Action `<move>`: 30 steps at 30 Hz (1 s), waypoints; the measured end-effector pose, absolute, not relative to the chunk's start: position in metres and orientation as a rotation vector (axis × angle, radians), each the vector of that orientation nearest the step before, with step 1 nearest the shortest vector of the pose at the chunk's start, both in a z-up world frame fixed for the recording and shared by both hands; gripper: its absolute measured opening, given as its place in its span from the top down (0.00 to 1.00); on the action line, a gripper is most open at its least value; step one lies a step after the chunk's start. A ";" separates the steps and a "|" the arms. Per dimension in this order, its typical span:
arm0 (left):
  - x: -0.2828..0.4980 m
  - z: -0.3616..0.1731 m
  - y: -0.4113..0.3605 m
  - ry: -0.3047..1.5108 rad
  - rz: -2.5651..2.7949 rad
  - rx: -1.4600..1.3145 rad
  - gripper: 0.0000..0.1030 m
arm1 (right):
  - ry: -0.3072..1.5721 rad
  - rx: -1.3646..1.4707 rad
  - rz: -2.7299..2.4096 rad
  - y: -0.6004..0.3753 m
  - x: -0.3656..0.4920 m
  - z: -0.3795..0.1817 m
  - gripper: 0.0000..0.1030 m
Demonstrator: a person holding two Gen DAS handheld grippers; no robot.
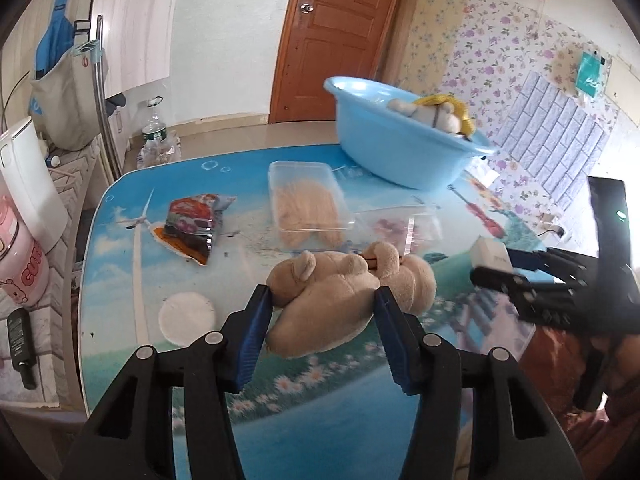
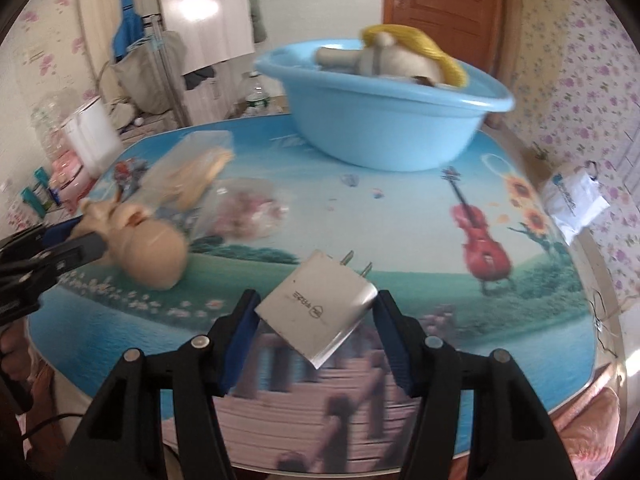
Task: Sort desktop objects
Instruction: 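Lift the teddy bear with the left tool while the right tool lifts the charger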
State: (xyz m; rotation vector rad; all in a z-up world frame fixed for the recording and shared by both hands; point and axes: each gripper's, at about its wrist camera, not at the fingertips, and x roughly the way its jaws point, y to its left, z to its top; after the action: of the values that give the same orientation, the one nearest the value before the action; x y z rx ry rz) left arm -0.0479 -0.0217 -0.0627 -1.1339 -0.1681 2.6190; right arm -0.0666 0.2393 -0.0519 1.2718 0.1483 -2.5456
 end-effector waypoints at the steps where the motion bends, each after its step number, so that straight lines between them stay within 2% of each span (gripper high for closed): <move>1: -0.045 -0.061 -0.018 -0.159 2.616 -1.136 0.50 | 0.135 1.274 -2.551 0.244 -0.069 -0.051 0.44; 4: -0.036 -0.058 -0.007 -0.090 2.627 -1.138 0.50 | 0.131 1.273 -2.541 0.251 -0.071 -0.050 0.44; 8: -0.034 -0.061 -0.005 -0.130 2.612 -1.159 0.49 | 0.150 1.278 -2.494 0.249 -0.066 -0.050 0.44; 20: -0.032 -0.064 0.009 -0.071 2.622 -1.164 0.46 | 0.182 1.283 -2.444 0.263 -0.058 -0.054 0.44; 23: -0.038 -0.066 0.012 -0.066 2.619 -1.172 0.43 | 0.184 1.287 -2.449 0.266 -0.065 -0.056 0.44; 30: -0.060 -0.074 0.031 0.030 2.579 -1.234 0.27 | 0.191 1.271 -2.425 0.271 -0.087 -0.063 0.43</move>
State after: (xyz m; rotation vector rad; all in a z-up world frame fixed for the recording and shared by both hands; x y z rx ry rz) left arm -0.0602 0.0306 -0.0743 -1.2345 0.0297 2.5792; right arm -0.0872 0.2710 -0.0634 1.2707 0.1907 -2.4251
